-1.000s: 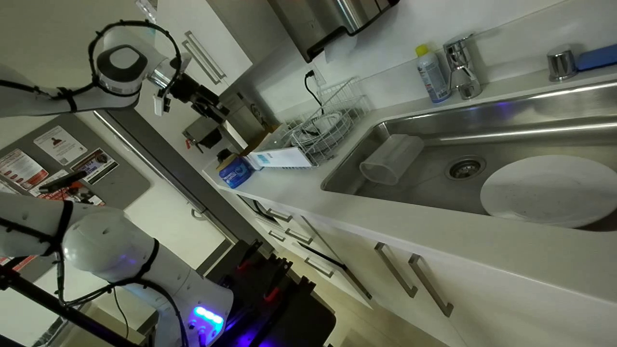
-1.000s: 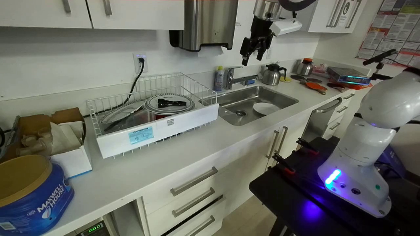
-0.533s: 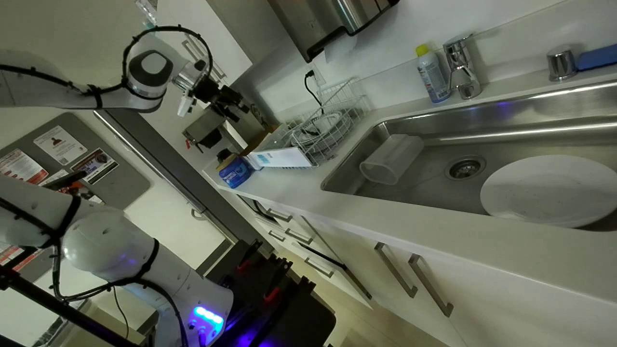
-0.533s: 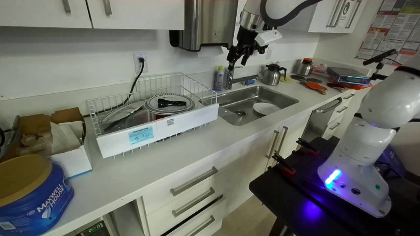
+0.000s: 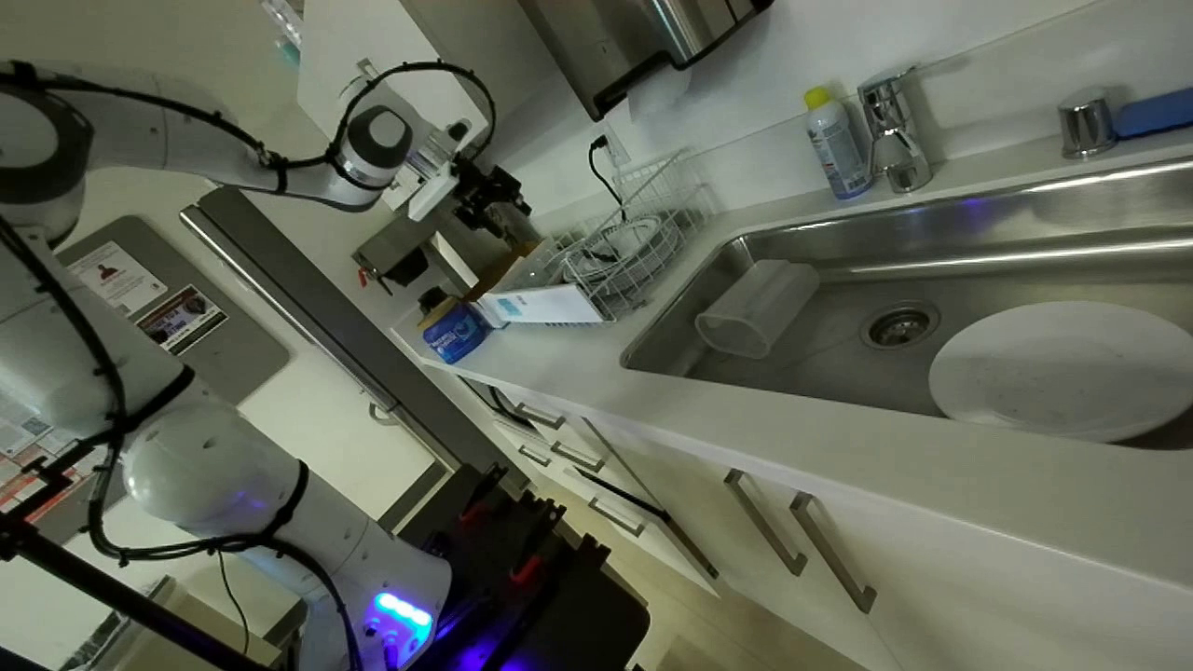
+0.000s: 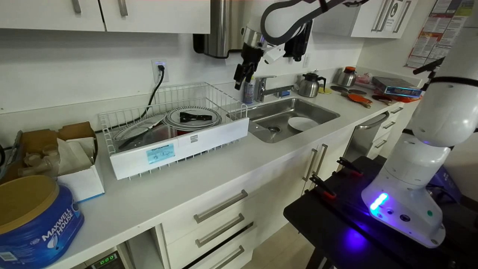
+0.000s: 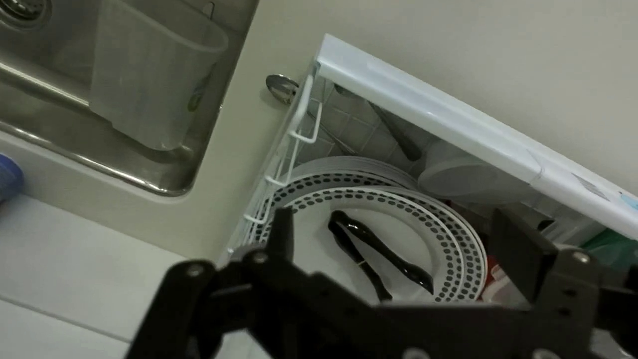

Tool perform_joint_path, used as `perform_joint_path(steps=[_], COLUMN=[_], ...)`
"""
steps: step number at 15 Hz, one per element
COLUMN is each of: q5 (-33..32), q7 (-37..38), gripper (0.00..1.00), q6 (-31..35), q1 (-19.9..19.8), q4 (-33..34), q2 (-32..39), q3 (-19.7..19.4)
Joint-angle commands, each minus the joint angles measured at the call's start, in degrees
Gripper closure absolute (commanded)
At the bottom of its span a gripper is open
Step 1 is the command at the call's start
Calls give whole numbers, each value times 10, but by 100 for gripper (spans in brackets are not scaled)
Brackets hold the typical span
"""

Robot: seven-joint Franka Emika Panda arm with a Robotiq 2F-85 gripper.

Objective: Take the tongs in the dish rack and put them in the sink

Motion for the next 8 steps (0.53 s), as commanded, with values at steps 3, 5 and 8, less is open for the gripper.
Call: perform_joint_path(steps=[3,5,8], q5=[-72,-56,-56], q7=[-4,-5,-5], gripper=[0,0,0], q6=[-47,-19,-18], q1=[27,28,30], q4=[120,89,96], q2=[137,120,137], q3=[-23,-26,-28])
